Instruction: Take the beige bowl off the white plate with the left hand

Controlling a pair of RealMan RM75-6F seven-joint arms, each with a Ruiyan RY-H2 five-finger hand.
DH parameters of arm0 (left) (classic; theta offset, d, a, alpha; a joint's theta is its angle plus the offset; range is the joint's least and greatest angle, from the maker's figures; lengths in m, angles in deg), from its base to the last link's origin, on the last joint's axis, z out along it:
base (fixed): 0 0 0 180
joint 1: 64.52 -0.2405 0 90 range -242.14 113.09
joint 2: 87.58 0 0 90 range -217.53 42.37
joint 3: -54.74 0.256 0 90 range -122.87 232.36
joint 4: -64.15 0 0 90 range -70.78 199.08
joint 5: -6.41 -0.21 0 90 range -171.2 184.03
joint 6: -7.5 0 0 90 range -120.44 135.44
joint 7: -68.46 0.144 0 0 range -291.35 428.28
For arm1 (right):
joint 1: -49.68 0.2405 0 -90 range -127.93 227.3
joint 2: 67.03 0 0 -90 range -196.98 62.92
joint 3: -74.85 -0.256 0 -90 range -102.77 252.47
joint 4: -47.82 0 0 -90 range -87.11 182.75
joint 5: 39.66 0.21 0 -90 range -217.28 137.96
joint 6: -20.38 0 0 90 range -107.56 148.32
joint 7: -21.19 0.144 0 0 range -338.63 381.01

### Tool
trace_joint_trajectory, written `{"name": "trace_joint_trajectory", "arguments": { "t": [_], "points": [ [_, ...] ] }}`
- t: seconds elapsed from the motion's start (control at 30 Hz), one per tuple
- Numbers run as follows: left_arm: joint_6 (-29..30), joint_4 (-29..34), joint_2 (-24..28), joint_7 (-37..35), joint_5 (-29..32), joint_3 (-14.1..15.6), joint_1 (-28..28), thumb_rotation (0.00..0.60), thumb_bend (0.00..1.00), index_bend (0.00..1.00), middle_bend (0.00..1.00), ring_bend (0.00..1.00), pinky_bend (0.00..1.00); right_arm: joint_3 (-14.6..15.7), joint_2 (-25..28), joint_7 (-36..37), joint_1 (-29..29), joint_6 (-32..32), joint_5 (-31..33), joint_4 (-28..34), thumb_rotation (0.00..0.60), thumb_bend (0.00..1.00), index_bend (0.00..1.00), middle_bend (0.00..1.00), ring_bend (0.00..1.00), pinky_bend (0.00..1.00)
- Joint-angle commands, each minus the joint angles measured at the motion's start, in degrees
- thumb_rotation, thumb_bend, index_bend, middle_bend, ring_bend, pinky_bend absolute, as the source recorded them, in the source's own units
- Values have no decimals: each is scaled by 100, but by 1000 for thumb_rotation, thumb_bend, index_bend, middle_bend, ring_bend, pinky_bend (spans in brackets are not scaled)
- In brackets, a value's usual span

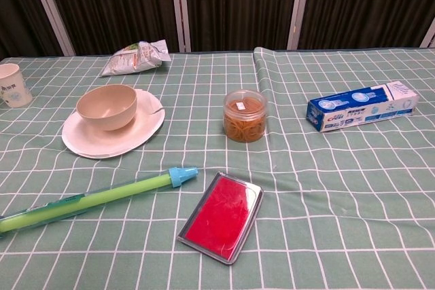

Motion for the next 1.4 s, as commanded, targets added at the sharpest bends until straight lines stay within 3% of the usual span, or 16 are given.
{"name": "trace_joint_trajectory", "arguments": {
  "t": [0.03, 0.2, 0.47, 0.97, 1.17, 1.4],
  "points": [
    [-670, -154, -274, 310, 275, -320, 608, 600, 102, 154, 0, 0, 0, 6, -2, 4, 4, -6, -9, 7, 600, 91, 68, 0, 0, 0],
    [-1270, -556, -755, 621, 714, -567, 1170, 600, 175, 334, 0, 0, 0, 6, 15, 58, -4, 10, -13, 0, 600, 92, 68, 0, 0, 0],
    [-2014, -1348, -1621, 1272, 1325, -695, 1913, 600, 181, 386, 0, 0, 0, -54, 103, 316, -24, 31, 91, -22, 600, 91, 68, 0, 0, 0],
    [-2470, -2175, -2577, 1820, 1888, -710, 2626, 600, 203, 441, 0, 0, 0, -103, 165, 616, -9, -24, 177, -112, 600, 92, 68, 0, 0, 0],
    [-2547, -2523, -2874, 1785, 2023, -722, 2783, 600, 247, 473, 0, 0, 0, -107, 155, 646, 7, -67, 200, -153, 600, 92, 68, 0, 0, 0],
    [-2568, -2859, -3128, 1694, 2086, -722, 2893, 600, 364, 590, 0, 0, 0, -113, 154, 687, 10, -62, 194, -166, 600, 91, 68, 0, 0, 0]
  ]
}}
